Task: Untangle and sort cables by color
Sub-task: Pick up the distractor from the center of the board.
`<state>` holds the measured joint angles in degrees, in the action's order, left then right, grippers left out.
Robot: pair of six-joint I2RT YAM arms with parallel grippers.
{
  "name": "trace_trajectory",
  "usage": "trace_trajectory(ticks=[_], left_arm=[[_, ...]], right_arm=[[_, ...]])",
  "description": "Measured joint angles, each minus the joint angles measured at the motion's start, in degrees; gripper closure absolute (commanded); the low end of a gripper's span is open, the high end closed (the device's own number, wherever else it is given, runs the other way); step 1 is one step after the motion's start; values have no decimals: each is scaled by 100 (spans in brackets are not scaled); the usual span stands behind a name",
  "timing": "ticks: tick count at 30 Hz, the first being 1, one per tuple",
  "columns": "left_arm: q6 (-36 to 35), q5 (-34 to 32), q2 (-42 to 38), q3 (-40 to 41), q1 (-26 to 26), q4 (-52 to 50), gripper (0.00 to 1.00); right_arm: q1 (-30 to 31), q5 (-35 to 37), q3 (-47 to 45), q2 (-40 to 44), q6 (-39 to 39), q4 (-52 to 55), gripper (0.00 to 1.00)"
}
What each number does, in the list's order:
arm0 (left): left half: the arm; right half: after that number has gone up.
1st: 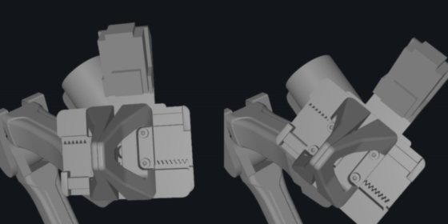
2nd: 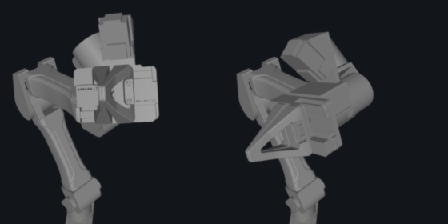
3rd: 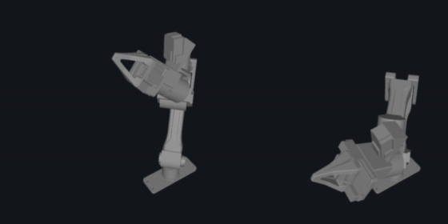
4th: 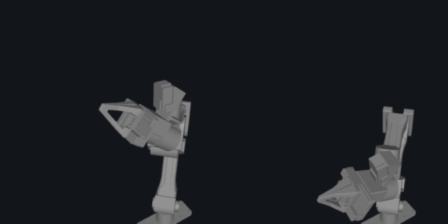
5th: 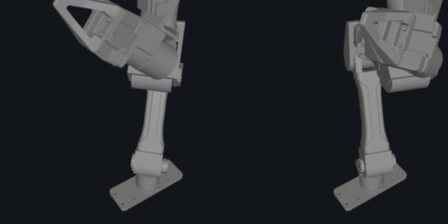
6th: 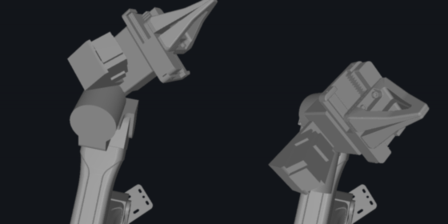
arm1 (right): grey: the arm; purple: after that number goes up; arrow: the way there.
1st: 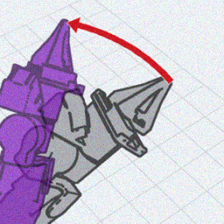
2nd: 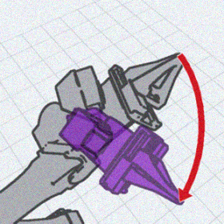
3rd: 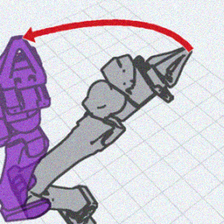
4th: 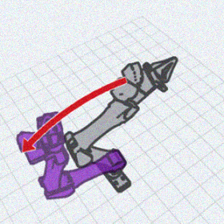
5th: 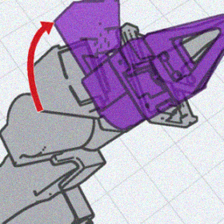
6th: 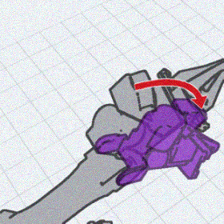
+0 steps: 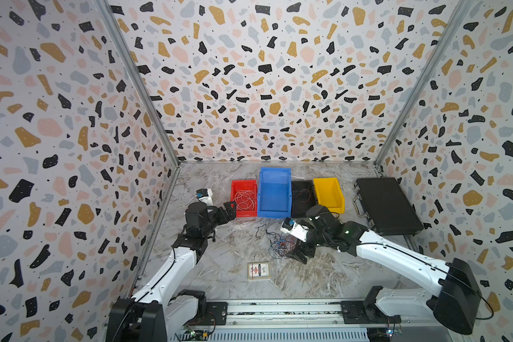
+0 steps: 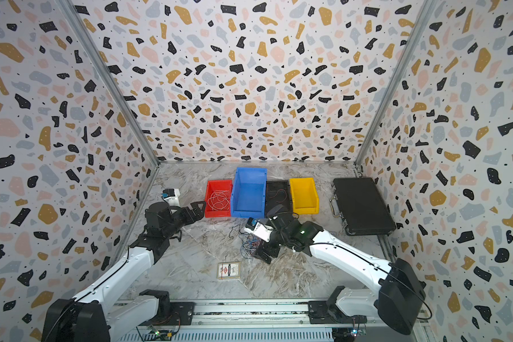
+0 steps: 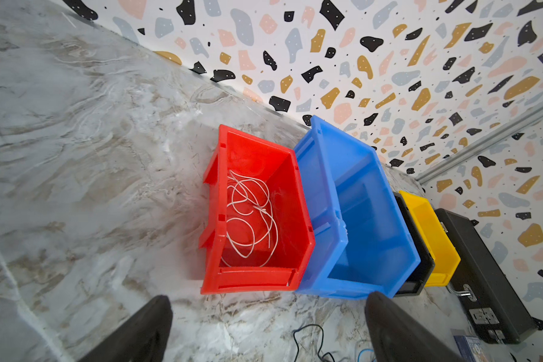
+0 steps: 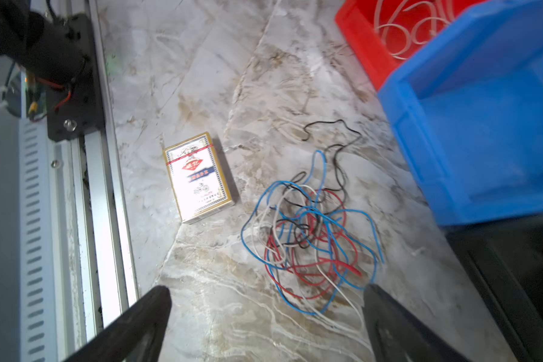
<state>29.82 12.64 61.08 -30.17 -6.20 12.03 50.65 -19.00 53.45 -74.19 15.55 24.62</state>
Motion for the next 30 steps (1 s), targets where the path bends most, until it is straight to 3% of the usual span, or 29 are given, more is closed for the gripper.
trace_trajectory(ticks=[5,14,23,30], left_arm=[[173,35,319,0,173,17,1],[448,175,564,2,424,343,1],[688,369,302,46,800,450,1],[741,527,330,57,804,522,1]], right_arm=[[820,168,640,-1093,507,133,5],[1622,579,1456,-2330,1056,439,8],[1751,636,1867,-3165,1200,481,11],[1762,697,1991,-3550,1191,466,12]])
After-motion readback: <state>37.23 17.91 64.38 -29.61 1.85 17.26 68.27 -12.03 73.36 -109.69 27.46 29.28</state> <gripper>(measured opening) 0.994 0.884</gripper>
